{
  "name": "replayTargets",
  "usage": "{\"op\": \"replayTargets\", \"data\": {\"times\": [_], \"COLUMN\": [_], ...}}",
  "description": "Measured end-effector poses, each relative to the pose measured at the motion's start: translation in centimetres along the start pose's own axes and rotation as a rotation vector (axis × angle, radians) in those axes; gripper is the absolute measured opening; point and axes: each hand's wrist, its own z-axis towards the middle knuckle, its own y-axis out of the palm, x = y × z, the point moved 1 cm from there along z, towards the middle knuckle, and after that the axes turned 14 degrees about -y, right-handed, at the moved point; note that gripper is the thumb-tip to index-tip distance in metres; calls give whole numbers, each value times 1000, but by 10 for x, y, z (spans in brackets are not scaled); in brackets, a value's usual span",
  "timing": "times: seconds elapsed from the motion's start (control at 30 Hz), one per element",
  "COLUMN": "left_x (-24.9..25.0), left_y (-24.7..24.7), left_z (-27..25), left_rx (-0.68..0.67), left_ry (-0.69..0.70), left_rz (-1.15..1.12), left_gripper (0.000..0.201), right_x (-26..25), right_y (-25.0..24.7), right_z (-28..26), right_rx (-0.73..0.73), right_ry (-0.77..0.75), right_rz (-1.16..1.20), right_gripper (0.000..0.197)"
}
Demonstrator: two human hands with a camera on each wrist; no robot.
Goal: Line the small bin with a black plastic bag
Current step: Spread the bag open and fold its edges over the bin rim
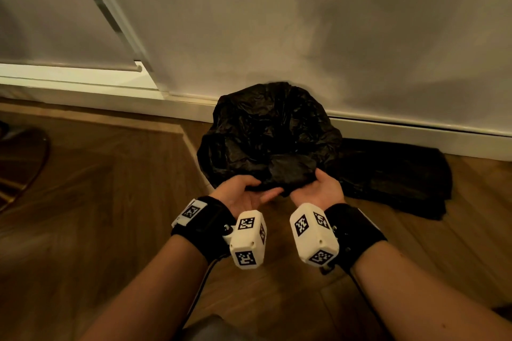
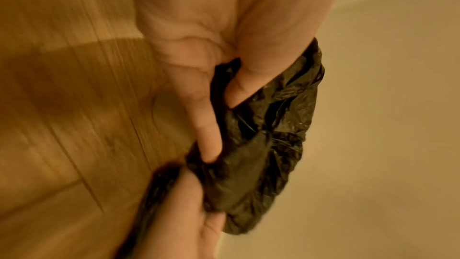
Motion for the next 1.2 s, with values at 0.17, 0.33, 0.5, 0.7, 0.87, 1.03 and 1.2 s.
{"op": "replayTargets", "data": {"times": [0.17, 0.33, 0.5, 0.7, 0.87, 1.03, 1.2], "left_x": [-5, -9, 3, 4, 4, 3, 13], "left_y": [17, 8, -13, -12, -16, -13, -20], "left_z": [-6, 12, 17, 18, 20, 16, 1], "left_rx": [-49, 79, 69, 36, 30, 36, 162], "left_ry": [39, 71, 193, 244, 233, 175, 115], "left_rz": [109, 196, 44, -30, -8, 68, 155], "left_gripper": [35, 16, 20, 36, 35, 21, 27], "right_x": [4, 13, -1, -27, -68, -44, -23], "right_y": [1, -9, -10, -13, -1, 37, 56], "right_z": [-2, 6, 19, 44, 23, 17, 33], "right_rx": [-91, -117, -75, 25, -114, -1171, -1282], "right_ry": [-25, 18, 47, -226, -1323, -1193, -929], "right_rz": [-21, -50, -51, -424, -1102, -2275, -2682], "right_gripper": [47, 51, 47, 26, 37, 75, 39]}}
